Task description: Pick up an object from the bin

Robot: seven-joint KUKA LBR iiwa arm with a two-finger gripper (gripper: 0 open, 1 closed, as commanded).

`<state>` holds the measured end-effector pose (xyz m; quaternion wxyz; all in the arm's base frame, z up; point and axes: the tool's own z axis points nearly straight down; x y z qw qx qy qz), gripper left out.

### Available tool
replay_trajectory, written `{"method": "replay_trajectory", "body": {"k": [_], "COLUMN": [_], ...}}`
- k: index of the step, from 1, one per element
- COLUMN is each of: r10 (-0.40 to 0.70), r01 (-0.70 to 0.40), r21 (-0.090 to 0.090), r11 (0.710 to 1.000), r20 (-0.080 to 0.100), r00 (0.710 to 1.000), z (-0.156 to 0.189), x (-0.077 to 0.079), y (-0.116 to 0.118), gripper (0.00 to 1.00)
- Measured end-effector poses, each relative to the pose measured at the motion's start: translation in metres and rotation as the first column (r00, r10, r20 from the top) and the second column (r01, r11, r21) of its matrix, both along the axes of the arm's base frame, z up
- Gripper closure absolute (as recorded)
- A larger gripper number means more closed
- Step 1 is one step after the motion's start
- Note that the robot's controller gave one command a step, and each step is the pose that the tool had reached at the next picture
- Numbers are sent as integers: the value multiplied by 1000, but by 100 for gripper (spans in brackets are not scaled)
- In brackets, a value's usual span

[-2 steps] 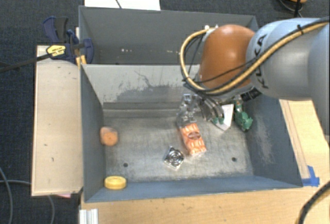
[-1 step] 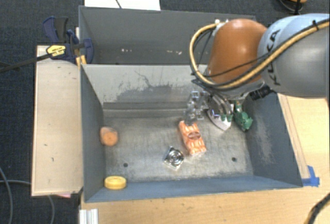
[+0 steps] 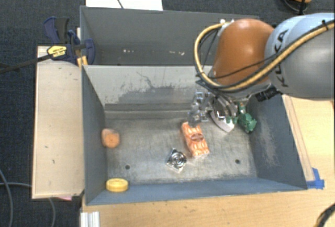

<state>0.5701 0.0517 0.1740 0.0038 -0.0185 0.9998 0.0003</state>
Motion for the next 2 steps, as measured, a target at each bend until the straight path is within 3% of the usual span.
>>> {"method": "replay_trajectory", "body": {"k": [1, 2], "r10": [-18, 117], "r01": [18, -117], "r21": [0, 0], "r11": [1000, 993], "r20": [-4, -3], "r00": [1000, 993], "z": [-30, -45], "x": [-7, -2], "y": [8, 1], "gripper": [100, 0]}}
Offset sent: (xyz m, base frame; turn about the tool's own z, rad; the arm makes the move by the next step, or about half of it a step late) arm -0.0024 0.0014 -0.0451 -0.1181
